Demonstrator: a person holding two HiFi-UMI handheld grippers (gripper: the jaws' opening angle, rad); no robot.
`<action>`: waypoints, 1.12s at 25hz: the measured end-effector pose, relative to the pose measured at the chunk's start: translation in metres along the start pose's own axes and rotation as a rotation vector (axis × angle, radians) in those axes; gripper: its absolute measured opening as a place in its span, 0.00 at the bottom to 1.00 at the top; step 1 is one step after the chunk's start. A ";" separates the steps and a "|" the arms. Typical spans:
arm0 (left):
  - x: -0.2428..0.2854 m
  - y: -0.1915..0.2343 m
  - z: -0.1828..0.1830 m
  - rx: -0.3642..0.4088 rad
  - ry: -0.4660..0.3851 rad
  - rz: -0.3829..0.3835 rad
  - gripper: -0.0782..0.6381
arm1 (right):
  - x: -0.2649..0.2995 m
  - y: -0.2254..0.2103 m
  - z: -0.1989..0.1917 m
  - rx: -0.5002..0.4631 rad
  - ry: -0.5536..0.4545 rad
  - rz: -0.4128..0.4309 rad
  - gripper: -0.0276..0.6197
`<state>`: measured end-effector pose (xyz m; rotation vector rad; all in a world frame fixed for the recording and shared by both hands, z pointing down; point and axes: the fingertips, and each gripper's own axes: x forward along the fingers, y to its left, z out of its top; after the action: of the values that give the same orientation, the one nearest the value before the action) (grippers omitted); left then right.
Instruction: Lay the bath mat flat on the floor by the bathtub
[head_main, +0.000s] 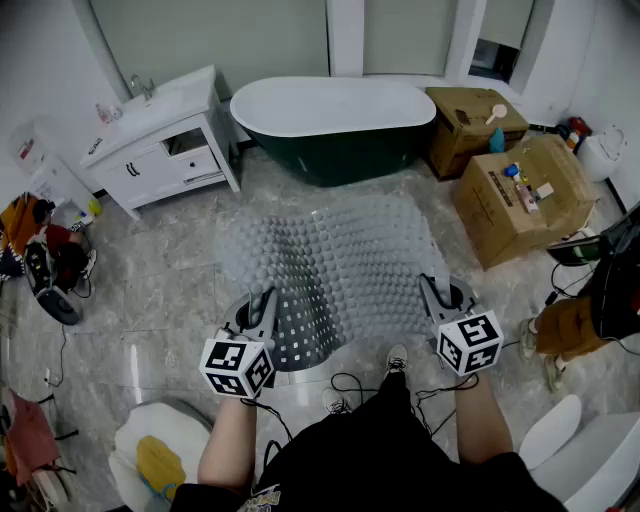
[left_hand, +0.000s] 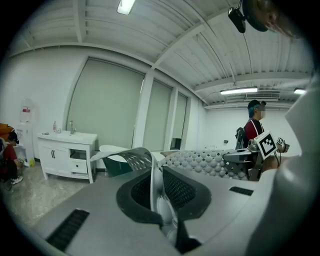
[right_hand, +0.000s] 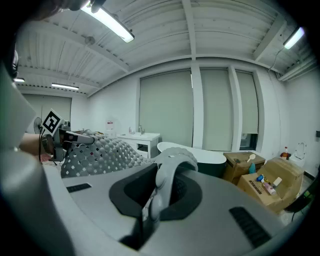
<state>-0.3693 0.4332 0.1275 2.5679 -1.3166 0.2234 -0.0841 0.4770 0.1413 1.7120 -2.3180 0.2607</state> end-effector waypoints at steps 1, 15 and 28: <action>0.000 0.000 0.000 0.000 0.000 0.000 0.15 | 0.000 0.000 0.001 -0.001 0.000 0.000 0.08; 0.010 0.001 0.000 0.006 0.005 -0.003 0.15 | 0.008 -0.007 -0.002 0.034 -0.006 0.001 0.08; 0.050 -0.017 0.001 -0.004 0.027 -0.010 0.15 | 0.017 -0.047 -0.005 0.047 0.015 -0.007 0.09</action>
<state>-0.3262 0.4038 0.1361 2.5585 -1.2929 0.2518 -0.0438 0.4490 0.1512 1.7341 -2.3123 0.3287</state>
